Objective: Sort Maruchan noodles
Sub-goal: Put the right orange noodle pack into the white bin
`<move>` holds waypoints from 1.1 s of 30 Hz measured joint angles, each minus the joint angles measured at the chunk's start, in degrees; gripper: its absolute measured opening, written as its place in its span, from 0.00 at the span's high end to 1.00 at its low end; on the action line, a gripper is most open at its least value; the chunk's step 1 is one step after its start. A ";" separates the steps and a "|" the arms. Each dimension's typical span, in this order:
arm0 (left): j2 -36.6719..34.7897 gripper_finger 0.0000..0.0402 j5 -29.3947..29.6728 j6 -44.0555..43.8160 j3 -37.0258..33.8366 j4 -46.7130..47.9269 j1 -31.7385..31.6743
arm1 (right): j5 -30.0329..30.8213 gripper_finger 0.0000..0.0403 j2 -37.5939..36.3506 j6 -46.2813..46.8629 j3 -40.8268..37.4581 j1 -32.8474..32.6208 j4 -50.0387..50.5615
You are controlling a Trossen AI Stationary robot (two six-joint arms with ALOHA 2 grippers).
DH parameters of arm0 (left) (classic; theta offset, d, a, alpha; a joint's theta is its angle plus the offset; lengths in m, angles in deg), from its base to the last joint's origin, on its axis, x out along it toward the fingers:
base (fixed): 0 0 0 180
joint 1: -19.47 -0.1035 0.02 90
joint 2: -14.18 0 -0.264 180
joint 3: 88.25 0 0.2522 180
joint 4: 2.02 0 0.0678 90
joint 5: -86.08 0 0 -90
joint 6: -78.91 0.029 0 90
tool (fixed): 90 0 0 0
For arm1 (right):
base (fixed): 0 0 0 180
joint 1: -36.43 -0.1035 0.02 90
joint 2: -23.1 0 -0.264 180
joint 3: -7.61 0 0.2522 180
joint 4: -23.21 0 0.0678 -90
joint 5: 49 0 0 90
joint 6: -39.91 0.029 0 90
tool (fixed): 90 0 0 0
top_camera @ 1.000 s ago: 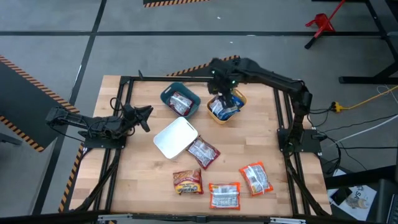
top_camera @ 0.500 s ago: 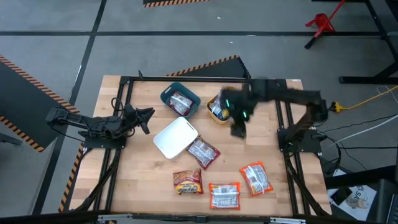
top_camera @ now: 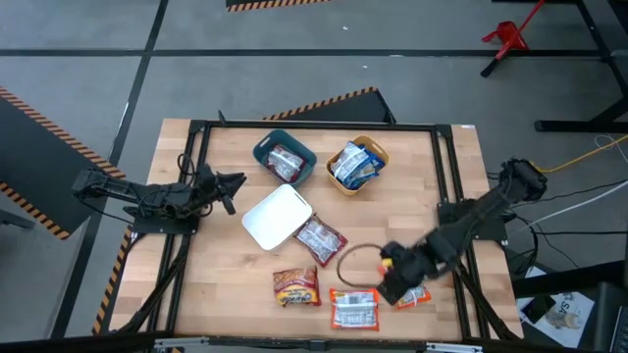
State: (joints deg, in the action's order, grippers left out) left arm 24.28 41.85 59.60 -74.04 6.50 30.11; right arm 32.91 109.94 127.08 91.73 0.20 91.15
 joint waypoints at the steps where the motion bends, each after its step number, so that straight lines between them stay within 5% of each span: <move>1: 0.01 0.82 -0.06 0.00 0.00 0.05 0.00 | 0.62 0.29 0.15 3.34 -1.91 -1.43 -2.41; 7: -0.01 0.82 -0.07 -0.10 0.00 0.14 0.00 | 13.89 0.14 0.12 22.11 -10.29 -10.13 -7.50; 12: -0.01 0.82 -0.05 -0.25 0.00 0.17 0.00 | 16.08 0.15 0.74 31.16 -14.00 -15.27 -6.51; 27: 0.01 0.82 -0.11 -3.13 0.00 0.25 0.00 | 17.10 0.16 10.98 29.80 -14.00 -17.27 -8.02; 33: 0.01 0.82 -0.51 -4.26 0.00 0.15 0.01 | 17.59 0.36 10.34 30.29 -14.40 -15.16 -5.12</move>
State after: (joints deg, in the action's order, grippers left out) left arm 24.28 41.34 55.33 -74.04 6.65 30.11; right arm 50.50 120.29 157.37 77.33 -14.96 86.03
